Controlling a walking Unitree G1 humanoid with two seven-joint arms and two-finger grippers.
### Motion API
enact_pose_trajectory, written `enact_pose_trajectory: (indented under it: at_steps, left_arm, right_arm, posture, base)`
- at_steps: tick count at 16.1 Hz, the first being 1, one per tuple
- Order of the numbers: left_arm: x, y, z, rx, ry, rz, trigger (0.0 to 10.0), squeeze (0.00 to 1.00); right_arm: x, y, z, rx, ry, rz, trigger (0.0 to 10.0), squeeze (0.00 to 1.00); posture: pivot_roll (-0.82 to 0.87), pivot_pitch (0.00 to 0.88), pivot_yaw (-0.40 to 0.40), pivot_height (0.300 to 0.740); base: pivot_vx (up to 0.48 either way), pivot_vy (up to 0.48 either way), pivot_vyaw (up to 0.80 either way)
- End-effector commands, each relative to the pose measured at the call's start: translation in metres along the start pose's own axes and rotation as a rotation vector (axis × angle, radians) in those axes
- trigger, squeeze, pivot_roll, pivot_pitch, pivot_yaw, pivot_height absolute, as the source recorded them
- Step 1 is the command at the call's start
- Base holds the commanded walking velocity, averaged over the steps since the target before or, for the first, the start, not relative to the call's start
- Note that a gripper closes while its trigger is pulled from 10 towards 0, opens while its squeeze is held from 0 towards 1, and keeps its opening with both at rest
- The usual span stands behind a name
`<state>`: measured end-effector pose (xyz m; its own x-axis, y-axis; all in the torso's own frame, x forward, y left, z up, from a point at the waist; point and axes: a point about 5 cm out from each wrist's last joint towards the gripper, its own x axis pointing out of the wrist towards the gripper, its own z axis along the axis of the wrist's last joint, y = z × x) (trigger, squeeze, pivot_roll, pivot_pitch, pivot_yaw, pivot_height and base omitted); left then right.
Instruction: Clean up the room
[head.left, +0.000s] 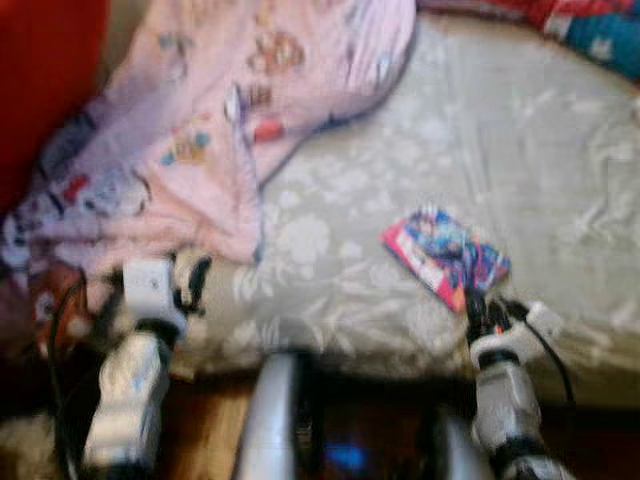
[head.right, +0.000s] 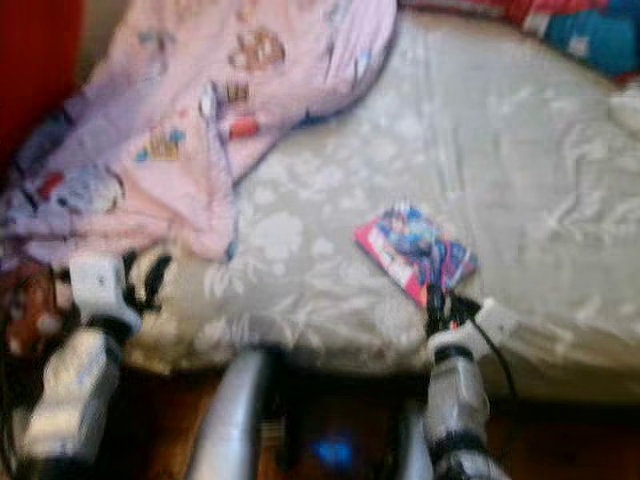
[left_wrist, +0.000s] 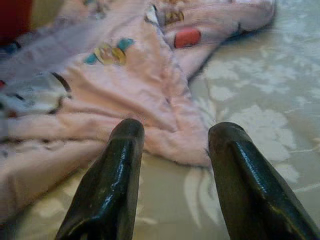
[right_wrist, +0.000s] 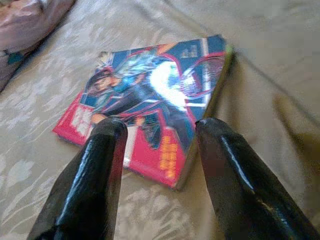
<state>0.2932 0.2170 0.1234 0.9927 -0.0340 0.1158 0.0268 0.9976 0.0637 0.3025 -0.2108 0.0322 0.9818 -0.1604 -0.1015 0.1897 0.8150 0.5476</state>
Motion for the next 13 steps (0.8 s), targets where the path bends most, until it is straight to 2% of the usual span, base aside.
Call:
enact_pose_trajectory:
  at_steps: [1,9,11,12,13]
  left_arm:
    - [0.0,0.003,0.003,0.027,-0.004,0.004,10.0,0.0]
    - [0.001,0.002,0.003,0.003,-0.008,0.011,10.0,0.0]
    - [0.001,0.001,0.004,0.0,-0.01,0.008,10.0,0.0]
    - [0.0,0.001,0.004,-0.001,-0.011,0.006,10.0,0.0]
    - [-0.002,0.001,0.004,0.001,-0.007,0.0,10.0,0.0]
  right_arm:
    - [-0.003,-0.002,-0.006,0.003,0.023,-0.016,10.0,0.0]
    - [0.0,0.003,-0.007,-0.001,0.049,0.026,10.0,0.0]
    - [0.002,0.009,-0.012,-0.017,0.105,0.052,10.0,0.0]
    - [0.003,0.016,-0.016,-0.006,0.134,0.086,10.0,0.0]
    - [0.005,0.029,-0.024,0.046,0.182,0.149,10.0,0.0]
  posture:
    - [0.26,0.26,0.045,0.606]
    - [0.25,0.261,0.039,0.606]
    - [0.25,0.266,0.04,0.606]
    - [0.25,0.277,0.042,0.606]
    - [0.26,0.286,0.045,0.606]
  base:
    - [0.315,0.0,0.0]
    - [0.0,0.0,0.0]
    - [0.0,0.0,0.0]
    - [0.0,0.0,0.0]
    - [0.0,0.0,0.0]
